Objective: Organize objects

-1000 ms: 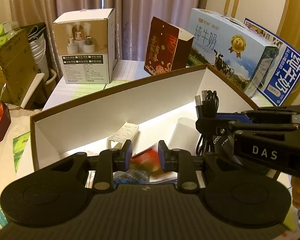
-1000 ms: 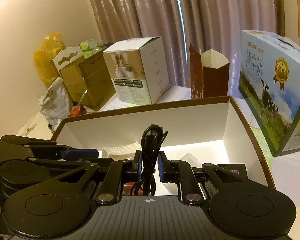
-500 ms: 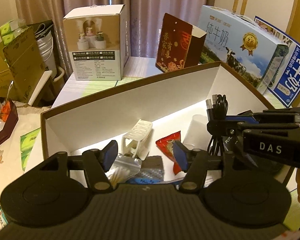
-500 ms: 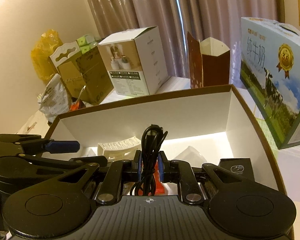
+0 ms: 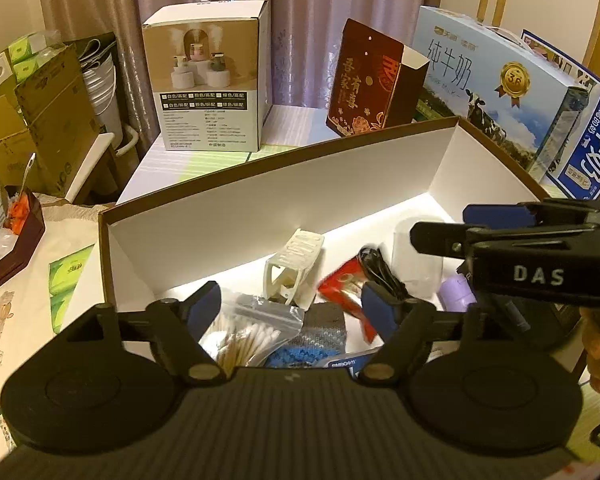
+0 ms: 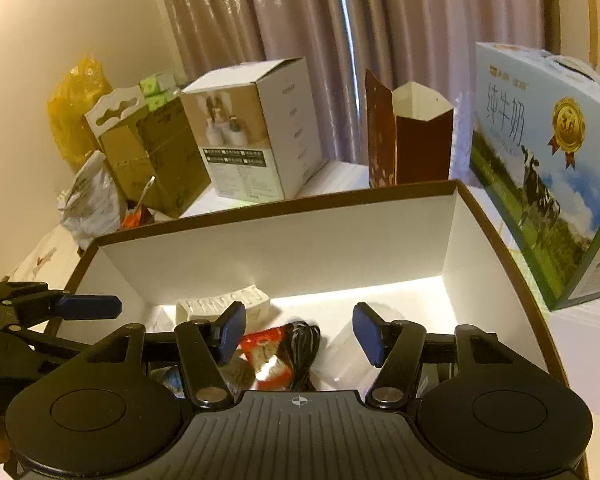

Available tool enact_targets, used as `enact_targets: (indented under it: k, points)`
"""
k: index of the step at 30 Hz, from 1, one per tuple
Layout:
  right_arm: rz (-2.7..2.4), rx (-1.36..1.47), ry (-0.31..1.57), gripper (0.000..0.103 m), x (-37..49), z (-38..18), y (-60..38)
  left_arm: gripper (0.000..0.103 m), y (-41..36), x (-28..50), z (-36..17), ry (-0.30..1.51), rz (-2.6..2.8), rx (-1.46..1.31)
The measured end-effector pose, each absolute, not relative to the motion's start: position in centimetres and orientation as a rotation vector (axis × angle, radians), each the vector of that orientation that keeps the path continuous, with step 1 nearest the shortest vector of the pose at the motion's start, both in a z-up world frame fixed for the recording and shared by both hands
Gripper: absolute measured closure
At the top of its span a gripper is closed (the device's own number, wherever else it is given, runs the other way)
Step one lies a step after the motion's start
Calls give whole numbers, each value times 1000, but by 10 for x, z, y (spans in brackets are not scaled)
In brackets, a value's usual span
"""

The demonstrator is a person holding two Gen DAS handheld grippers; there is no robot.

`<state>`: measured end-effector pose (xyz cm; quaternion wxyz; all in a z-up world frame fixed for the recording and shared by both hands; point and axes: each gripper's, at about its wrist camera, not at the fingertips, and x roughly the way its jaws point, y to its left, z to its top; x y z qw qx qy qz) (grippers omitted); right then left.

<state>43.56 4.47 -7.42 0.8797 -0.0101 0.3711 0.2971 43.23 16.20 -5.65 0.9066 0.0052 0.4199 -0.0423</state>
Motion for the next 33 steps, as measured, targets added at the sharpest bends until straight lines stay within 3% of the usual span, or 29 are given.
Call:
enact_targets:
  k: [4,12,21,33]
  points:
    - [616,-21,803,42,434,-75,40,20,163,431,-54,868,-80,5]
    - [598,5,816,16,425,-70,26,11,166,421,-50,868,-71,-1]
    - [607,22,810,2,410,-57,15,7,167,403,-37,852,-59,-21]
    - [600,33,792,2,363,-41,-12,3,157,354,-13,819,-63,-43]
